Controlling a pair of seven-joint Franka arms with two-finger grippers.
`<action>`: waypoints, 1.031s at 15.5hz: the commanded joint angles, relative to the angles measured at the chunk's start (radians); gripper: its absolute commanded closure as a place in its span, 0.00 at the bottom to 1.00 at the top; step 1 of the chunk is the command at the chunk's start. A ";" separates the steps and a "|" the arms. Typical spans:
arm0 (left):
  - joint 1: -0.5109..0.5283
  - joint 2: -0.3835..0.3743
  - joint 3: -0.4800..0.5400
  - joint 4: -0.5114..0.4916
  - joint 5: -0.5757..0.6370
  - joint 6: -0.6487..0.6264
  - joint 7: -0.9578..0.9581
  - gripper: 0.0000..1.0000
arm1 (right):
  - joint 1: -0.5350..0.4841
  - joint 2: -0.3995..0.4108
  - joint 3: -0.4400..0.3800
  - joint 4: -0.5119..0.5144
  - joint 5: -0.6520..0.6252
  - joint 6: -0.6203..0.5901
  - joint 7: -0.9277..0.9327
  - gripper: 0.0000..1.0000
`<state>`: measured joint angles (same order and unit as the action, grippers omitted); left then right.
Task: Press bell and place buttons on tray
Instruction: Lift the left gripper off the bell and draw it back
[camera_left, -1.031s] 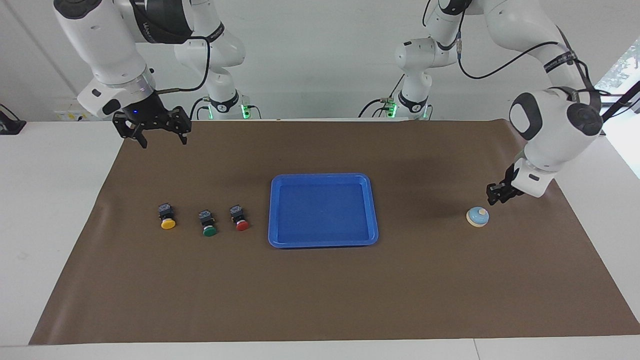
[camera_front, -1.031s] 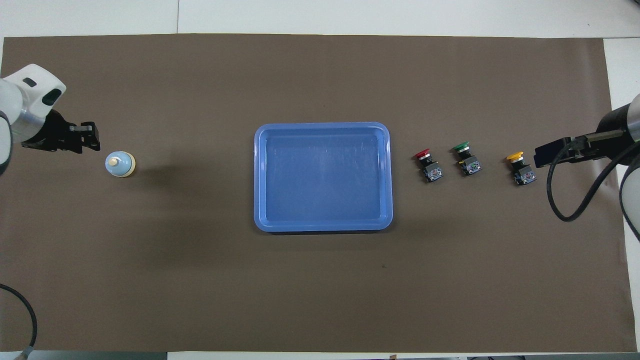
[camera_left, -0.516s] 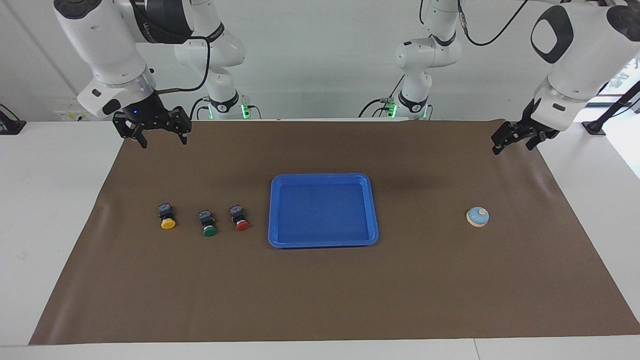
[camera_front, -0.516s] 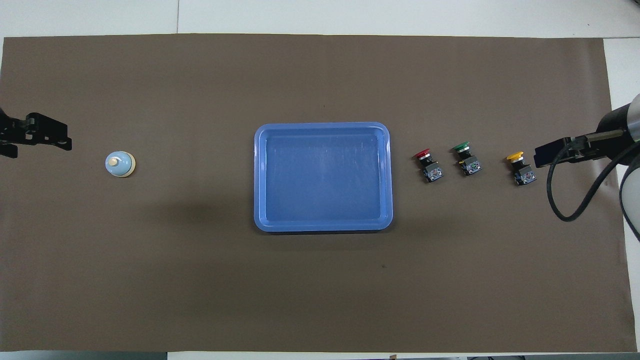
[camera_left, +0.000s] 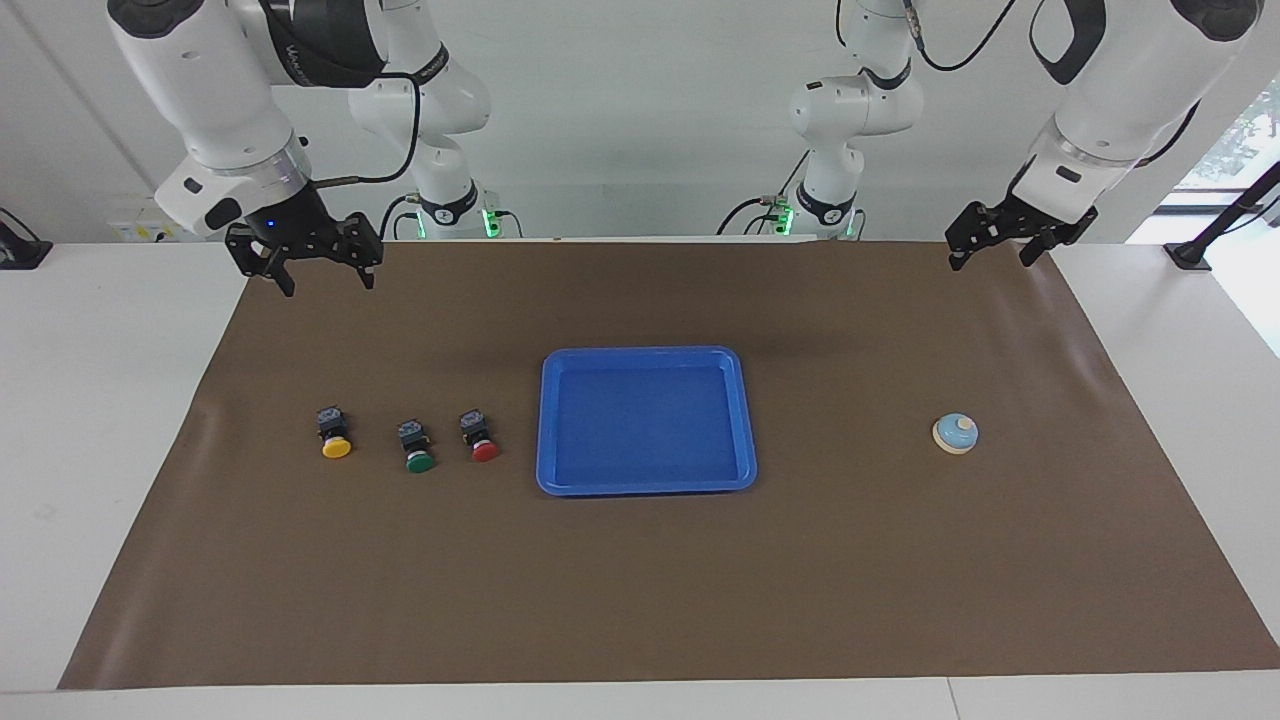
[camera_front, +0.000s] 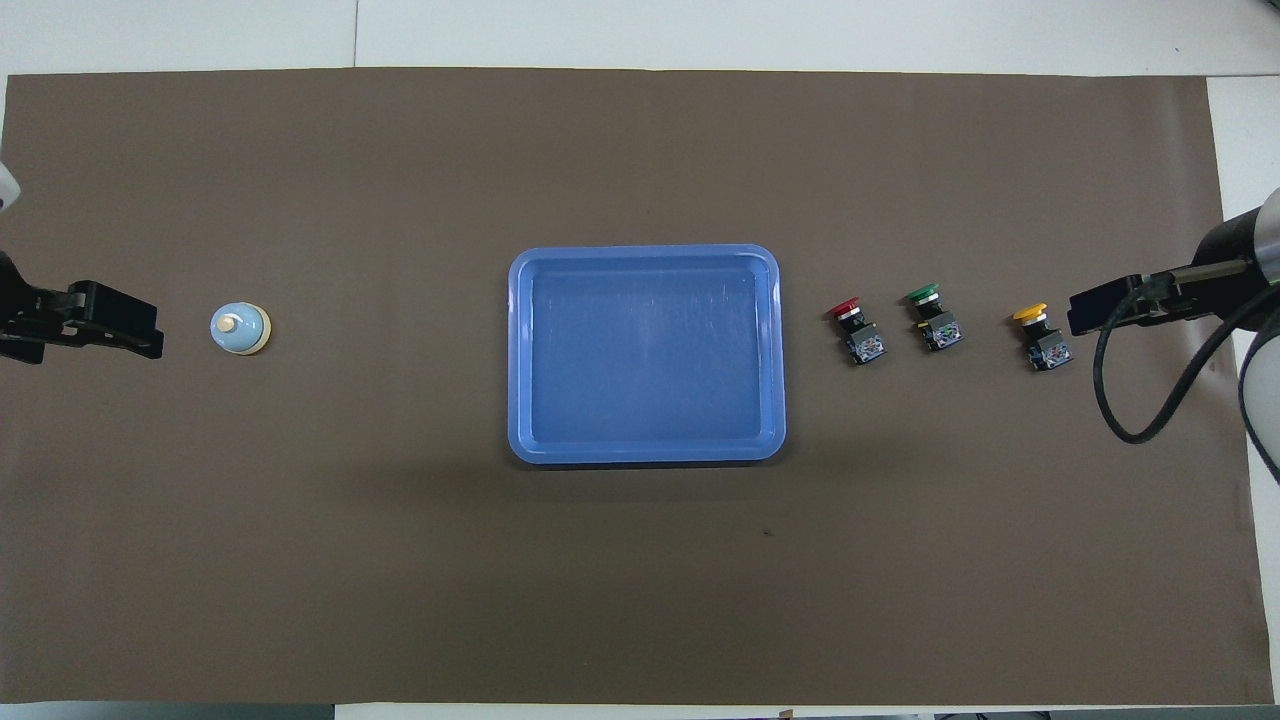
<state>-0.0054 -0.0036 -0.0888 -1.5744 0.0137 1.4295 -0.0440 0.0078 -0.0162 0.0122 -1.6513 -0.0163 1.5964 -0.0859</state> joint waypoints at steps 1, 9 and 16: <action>-0.086 -0.007 0.087 -0.018 -0.011 -0.034 0.004 0.00 | -0.003 0.012 0.000 0.021 -0.008 -0.023 -0.021 0.00; -0.082 -0.044 0.112 -0.052 -0.008 0.058 0.003 0.00 | -0.003 0.012 0.000 0.021 -0.008 -0.023 -0.020 0.00; -0.074 -0.044 0.112 -0.055 -0.008 0.057 0.001 0.00 | -0.003 0.010 0.000 0.021 -0.008 -0.023 -0.021 0.00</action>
<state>-0.0741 -0.0175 0.0148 -1.5902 0.0137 1.4601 -0.0427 0.0078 -0.0162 0.0122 -1.6513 -0.0163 1.5964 -0.0859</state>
